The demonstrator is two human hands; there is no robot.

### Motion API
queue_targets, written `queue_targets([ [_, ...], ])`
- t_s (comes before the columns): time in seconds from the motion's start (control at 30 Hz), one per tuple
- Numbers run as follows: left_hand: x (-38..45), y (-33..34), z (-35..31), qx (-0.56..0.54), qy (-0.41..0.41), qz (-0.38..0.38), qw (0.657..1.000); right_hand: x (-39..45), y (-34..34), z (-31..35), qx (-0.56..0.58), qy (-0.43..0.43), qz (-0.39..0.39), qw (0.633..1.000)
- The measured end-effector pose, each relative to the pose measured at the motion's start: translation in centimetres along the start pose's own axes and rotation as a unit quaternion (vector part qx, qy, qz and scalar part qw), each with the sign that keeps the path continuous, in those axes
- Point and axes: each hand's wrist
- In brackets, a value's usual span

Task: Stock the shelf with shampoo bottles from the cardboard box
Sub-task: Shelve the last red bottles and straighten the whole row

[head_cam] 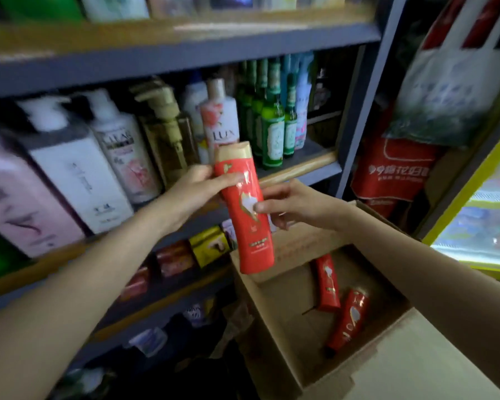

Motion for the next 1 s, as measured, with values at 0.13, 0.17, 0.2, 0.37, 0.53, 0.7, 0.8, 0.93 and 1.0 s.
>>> queue_targets([
  [0.13,-3.4,-4.9,-4.3,0.024,0.076,-0.030,0.996,-1.0,2.3,4.6,0.087,-0.034,0.020,0.995],
  [0.17,-4.2,-5.9,-5.2,0.031,0.091,-0.035,0.995,-1.1,3.0,5.8,0.087,-0.047,0.021,0.995],
  [0.2,-5.0,-6.8,-6.0,0.037,0.104,-0.043,0.993,-1.3,3.8,6.9,0.089,-0.060,0.028,0.994],
  [0.37,-8.2,-10.8,-9.1,0.066,0.147,-0.122,0.979,-1.3,8.6,12.2,0.045,-0.119,0.036,0.991],
  [0.53,-9.2,-14.1,-11.3,0.057,0.183,-0.223,0.956,0.5,13.5,16.6,-0.110,-0.238,-0.128,0.956],
  [0.7,-9.8,-15.8,-12.4,0.063,0.220,-0.297,0.927,2.0,15.9,19.2,-0.176,-0.317,-0.205,0.909],
  [0.8,-10.7,-17.0,-12.3,0.092,0.234,-0.339,0.907,2.6,17.7,20.5,-0.210,-0.359,-0.223,0.882],
  [0.93,-14.0,-20.4,-11.5,0.088,0.264,-0.396,0.875,3.4,21.4,22.9,-0.211,-0.435,-0.224,0.846],
  [1.0,-16.2,-22.4,-10.3,0.118,0.248,-0.427,0.862,4.4,24.3,24.1,-0.188,-0.459,-0.215,0.841],
])
Point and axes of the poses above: each hand's wrist, its own x-axis towards the middle knuckle, its own y-axis out of the palm, z = x × y, and after that the axes turned 15 degrees about x, right-handed
